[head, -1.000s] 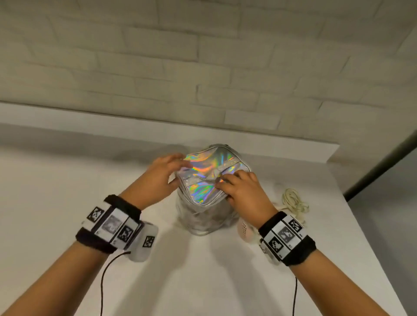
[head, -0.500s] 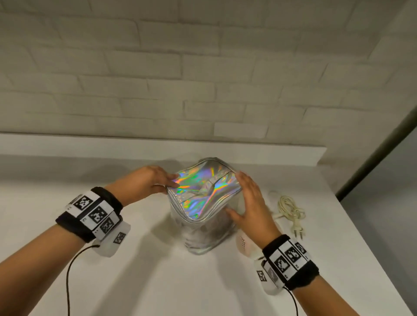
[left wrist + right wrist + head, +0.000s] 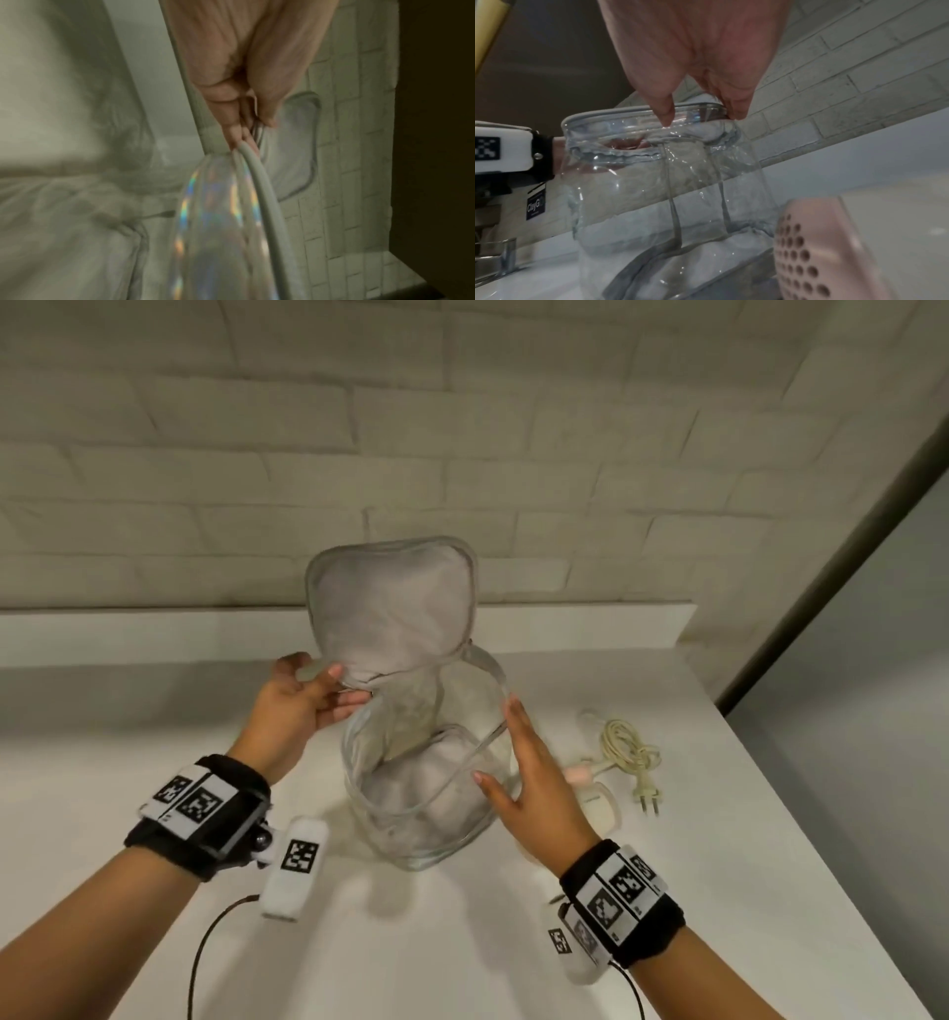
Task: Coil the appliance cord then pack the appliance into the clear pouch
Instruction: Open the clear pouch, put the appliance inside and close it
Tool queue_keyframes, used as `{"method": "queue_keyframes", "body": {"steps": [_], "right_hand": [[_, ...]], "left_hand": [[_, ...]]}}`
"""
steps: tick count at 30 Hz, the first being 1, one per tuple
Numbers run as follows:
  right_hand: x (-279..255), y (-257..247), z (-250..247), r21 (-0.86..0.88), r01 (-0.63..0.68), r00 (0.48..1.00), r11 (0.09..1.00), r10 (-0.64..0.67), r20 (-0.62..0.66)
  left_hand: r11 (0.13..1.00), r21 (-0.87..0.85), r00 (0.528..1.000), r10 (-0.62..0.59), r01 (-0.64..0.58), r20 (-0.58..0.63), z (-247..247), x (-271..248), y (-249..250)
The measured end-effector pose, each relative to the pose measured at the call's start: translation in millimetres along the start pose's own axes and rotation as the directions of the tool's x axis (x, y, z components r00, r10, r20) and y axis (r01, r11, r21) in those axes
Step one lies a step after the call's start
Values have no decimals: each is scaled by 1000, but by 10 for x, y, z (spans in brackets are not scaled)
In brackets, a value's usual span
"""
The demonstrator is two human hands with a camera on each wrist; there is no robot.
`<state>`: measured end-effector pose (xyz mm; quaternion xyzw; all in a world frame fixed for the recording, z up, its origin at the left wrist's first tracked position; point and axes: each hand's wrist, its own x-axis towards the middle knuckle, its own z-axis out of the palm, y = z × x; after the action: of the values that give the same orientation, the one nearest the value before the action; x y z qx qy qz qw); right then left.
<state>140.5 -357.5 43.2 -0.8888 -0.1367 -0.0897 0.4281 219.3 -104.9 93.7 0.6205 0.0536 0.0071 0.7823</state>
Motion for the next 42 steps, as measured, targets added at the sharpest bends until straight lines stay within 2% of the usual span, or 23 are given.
{"method": "queue_keyframes", "body": {"steps": [2, 5, 6, 7, 8, 9, 10, 11, 12, 13, 14, 17, 19, 22, 26, 29, 32, 36, 39, 42], "right_hand": [[-22, 12, -12, 6, 6, 1000, 1000, -6, -14], [-53, 60, -199, 64, -88, 996, 994, 88, 3], [-55, 124, -300, 21, -139, 989, 990, 138, 55], [-46, 222, -406, -99, -182, 971, 978, 195, 139], [-32, 345, -506, -289, -194, 931, 937, 269, 248], [-17, 478, -585, -477, -158, 862, 864, 357, 361], [0, 613, -631, -605, -95, 771, 790, 443, 458], [18, 730, -656, -669, -32, 681, 742, 506, 529], [40, 821, -665, -692, 14, 616, 722, 539, 575], [69, 881, -669, -695, 40, 582, 718, 548, 600], [103, 917, -676, -693, 53, 571, 719, 548, 612], [199, 928, -681, -705, 111, 596, 700, 521, 611], [212, 919, -656, -700, 138, 639, 701, 477, 604], [145, 918, -657, -660, 80, 717, 747, 417, 558], [69, 767, -904, -562, -28, 887, 826, 281, 368], [66, 403, -1220, -336, -175, 960, 925, 236, 148], [119, -46, -1542, -28, -211, 978, 977, 210, -15], [211, -650, -1787, 303, -76, 985, 950, 119, -125], [315, -1072, -1845, 453, 60, 984, 890, 24, -178], [501, -1303, -1719, 541, 109, 986, 834, -23, -162]], "left_hand": [[1000, -13, 999, -4, 3, -42, 12, -2, -48], [1000, -22, 998, 12, -14, -60, -32, 21, -104], [1000, -26, 998, 16, -17, -56, -47, 26, -109], [1000, -16, 999, 13, -14, -42, -53, 28, -112], [1000, 1, 1000, 3, -3, -17, -51, 24, -121], [999, 32, 1000, -12, 12, 11, -47, 17, -139], [998, 65, 999, -28, 25, 42, -37, 1, -155], [996, 86, 996, -39, 32, 75, -28, -21, -171], [995, 91, 994, -41, 32, 105, -15, -47, -187], [995, 95, 991, -37, 25, 127, -9, -71, -201], [995, 102, 990, -27, 12, 138, -5, -91, -211], [988, 147, 991, 17, -37, 135, 13, -134, -218], [985, 164, 990, 37, -59, 137, 27, -153, -229], [981, 175, 989, 55, -79, 136, 25, -160, -255], [975, 199, 988, 69, -96, 141, 6, -116, -289], [967, 228, 986, 83, -115, 143, -10, -75, -337], [961, 242, 984, 104, -138, 146, -15, -68, -378], [954, 264, 986, 111, -142, 128, -27, -70, -423], [953, 270, 988, 109, -134, 108, -21, -56, -434], [950, 278, 989, 116, -139, 96, 9, -67, -429]]}}
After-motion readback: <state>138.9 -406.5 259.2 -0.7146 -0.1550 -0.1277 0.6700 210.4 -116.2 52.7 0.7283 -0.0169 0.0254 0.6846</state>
